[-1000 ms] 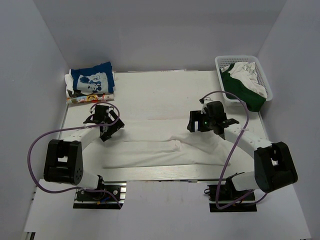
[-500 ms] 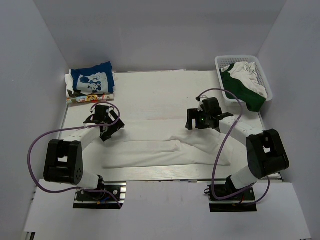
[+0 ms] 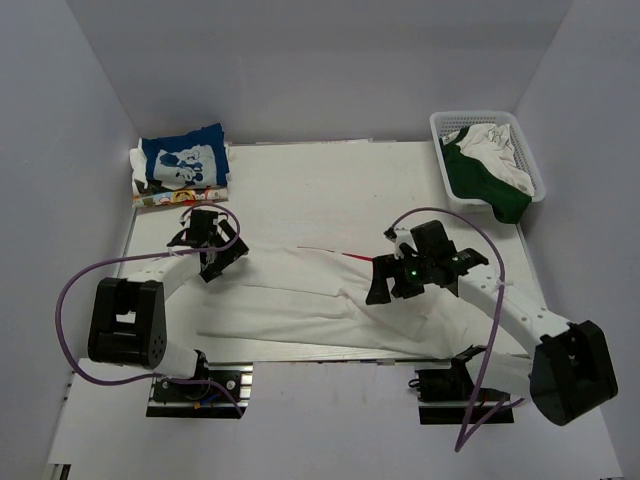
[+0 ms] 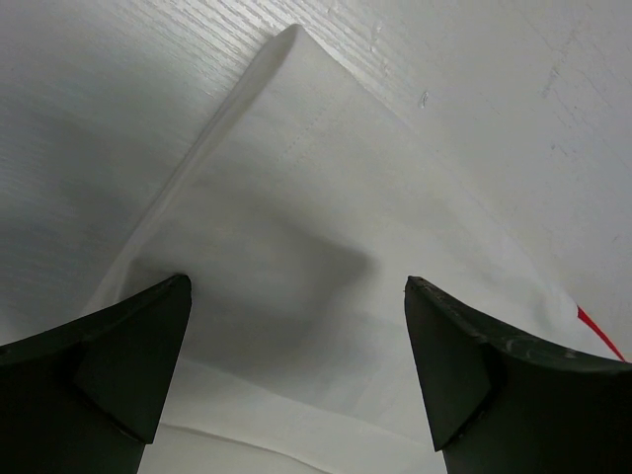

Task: Fold and stack the t-shirts
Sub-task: Fold the other side of the tshirt into a rectangle

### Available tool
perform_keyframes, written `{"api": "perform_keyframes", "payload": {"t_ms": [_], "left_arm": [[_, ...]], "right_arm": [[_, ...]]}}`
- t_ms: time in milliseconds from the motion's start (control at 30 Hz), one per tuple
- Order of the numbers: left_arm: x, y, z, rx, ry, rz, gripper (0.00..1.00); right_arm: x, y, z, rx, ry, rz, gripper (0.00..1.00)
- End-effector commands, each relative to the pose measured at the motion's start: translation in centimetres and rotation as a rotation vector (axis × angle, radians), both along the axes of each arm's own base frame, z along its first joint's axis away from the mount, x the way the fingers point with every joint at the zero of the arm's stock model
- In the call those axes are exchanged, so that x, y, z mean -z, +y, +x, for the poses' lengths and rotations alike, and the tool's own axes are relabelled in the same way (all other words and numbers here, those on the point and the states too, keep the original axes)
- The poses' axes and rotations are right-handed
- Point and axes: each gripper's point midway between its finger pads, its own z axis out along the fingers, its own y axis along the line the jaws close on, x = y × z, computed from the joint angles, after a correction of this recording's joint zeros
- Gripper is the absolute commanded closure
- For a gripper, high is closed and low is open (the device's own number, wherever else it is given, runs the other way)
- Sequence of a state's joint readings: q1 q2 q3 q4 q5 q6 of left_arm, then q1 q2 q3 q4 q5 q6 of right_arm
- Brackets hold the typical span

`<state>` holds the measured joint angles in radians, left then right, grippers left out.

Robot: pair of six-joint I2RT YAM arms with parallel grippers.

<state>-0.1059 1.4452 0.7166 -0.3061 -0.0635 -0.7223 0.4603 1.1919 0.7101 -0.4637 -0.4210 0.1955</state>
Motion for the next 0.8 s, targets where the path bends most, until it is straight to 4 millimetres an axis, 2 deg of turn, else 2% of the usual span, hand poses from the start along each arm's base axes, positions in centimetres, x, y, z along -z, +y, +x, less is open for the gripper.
{"api": "perform_keyframes", "payload": {"t_ms": [0,33,67,133,167,267,367,400,467,567,667,700,767], "left_arm": [[3.1,1.4,-3.1,-0.022,0.15,0.052,0.0],[3.1,1.4,-3.1,-0.022,0.151,0.052,0.0],[2.8,1.5,-2.7,-0.027,0.139,0.059,0.0],[2.8,1.5,-2.7,-0.027,0.139,0.059,0.0],[2.7,1.7,-2.4,-0.031,0.137,0.067,0.0],[2.9,1.9,-2.8,-0.035,0.154,0.077,0.0],[2.7,2.1,-2.7,-0.032,0.156,0.089,0.0],[2.7,2.1,-2.7,-0.032,0.156,0.089,0.0],[2.7,2.1,-2.7,-0.032,0.156,0.089,0.0],[2.8,2.1,-2.9,-0.031,0.165,0.09,0.0],[2.5,2.1,-2.8,-0.032,0.156,0.089,0.0],[2.5,2.1,-2.8,-0.032,0.156,0.089,0.0],[2.5,2.2,-2.8,-0.036,0.155,0.097,0.0]], "right_arm": [[-1.4,0.0,-4.3,-0.033,0.131,0.035,0.1],[-2.4,-0.3,-4.2,-0.024,0.108,0.03,0.1],[-2.1,-1.3,-3.2,0.029,0.065,-0.032,0.1],[-3.6,-1.9,-1.8,0.083,-0.012,-0.054,0.1],[-3.5,-3.0,-0.4,0.154,-0.062,-0.112,0.1],[-4.6,-3.3,1.4,0.203,-0.141,-0.095,0.1],[-5.4,-0.6,1.3,0.093,-0.162,0.013,0.1],[-5.2,0.0,0.8,0.06,-0.142,0.041,0.1],[-4.2,0.7,1.2,0.031,-0.121,0.046,0.1],[-2.4,1.3,0.1,-0.029,-0.032,0.043,0.1],[-1.8,1.8,-1.5,-0.065,0.014,0.061,0.1],[-1.1,2.0,-3.4,-0.109,0.065,0.069,0.1],[-1.2,2.0,-5.0,-0.132,0.113,0.081,0.1]]}}
